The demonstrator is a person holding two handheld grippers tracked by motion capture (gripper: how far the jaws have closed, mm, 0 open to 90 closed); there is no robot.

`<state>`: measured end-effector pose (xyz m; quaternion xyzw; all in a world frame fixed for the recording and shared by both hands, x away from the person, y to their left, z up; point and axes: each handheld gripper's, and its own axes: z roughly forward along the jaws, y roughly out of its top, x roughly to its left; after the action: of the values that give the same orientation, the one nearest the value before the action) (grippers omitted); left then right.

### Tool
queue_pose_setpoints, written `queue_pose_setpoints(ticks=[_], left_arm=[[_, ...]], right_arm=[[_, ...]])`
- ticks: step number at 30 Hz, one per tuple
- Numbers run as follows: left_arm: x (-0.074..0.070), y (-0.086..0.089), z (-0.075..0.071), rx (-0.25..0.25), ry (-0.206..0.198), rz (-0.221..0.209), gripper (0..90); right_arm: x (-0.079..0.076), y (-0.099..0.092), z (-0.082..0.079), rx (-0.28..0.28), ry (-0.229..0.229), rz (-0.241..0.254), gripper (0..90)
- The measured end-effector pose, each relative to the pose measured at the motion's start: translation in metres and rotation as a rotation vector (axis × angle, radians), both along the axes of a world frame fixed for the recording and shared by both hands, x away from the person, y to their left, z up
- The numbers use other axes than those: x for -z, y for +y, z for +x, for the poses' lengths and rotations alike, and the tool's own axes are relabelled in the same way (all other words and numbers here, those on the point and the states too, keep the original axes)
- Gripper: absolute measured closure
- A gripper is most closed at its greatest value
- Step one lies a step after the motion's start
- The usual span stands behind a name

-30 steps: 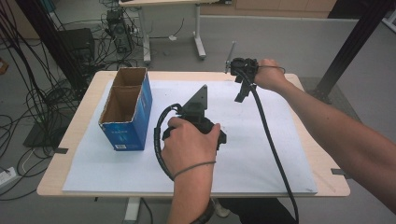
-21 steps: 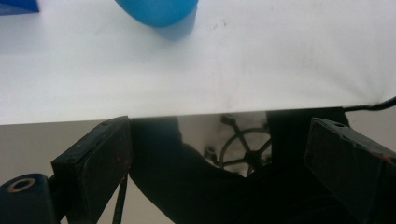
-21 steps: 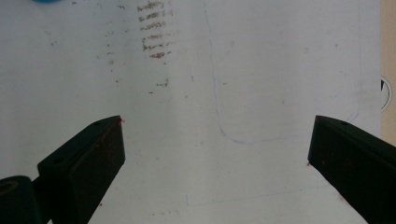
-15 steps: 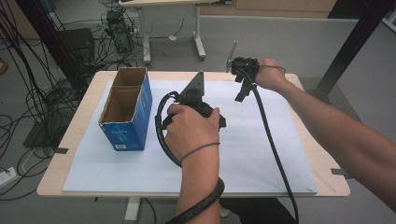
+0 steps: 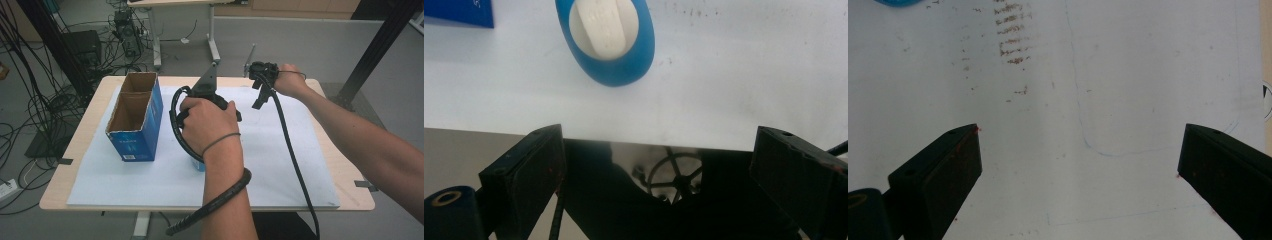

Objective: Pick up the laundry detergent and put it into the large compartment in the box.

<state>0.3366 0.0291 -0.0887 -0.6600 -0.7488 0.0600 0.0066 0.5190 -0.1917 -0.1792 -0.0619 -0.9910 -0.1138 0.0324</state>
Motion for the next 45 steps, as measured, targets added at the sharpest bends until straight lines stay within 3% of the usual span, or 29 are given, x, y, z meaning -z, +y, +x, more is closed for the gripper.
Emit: queue_pose_setpoints(ticks=[6,16,22,25,28,29,32,36,45], left_arm=[[-0.004,0.003,0.008,-0.038,-0.005,0.020,8.1],[0.000,0.016,0.022,-0.145,-0.019,0.056,8.0],[0.003,0.013,0.030,-0.160,-0.010,0.066,8.0],[0.006,0.016,0.032,-0.173,-0.012,0.044,8.0],[0.009,0.016,0.036,-0.192,-0.009,0.050,8.0],[0.010,0.017,0.036,-0.199,-0.012,0.044,8.0],[0.014,0.015,0.038,-0.207,-0.008,0.072,7.6],[0.020,0.014,0.040,-0.218,-0.003,0.073,7.6],[0.027,0.011,0.045,-0.211,0.008,0.067,7.0]], right_arm=[[0.003,-0.003,0.002,-0.001,0.007,0.013,3.8],[0.003,-0.008,0.003,0.025,0.021,0.015,3.7],[0.003,-0.012,0.003,0.020,0.020,0.029,3.6],[0.003,-0.012,0.003,0.025,0.021,0.027,3.6],[0.004,-0.013,0.003,0.036,0.029,0.017,3.6],[0.006,-0.015,0.004,0.017,0.024,0.035,3.7],[0.006,-0.014,0.003,0.026,0.028,0.023,3.7],[0.007,-0.014,0.003,0.024,0.027,0.021,3.7],[0.006,-0.016,0.001,0.024,0.025,0.021,3.6]])
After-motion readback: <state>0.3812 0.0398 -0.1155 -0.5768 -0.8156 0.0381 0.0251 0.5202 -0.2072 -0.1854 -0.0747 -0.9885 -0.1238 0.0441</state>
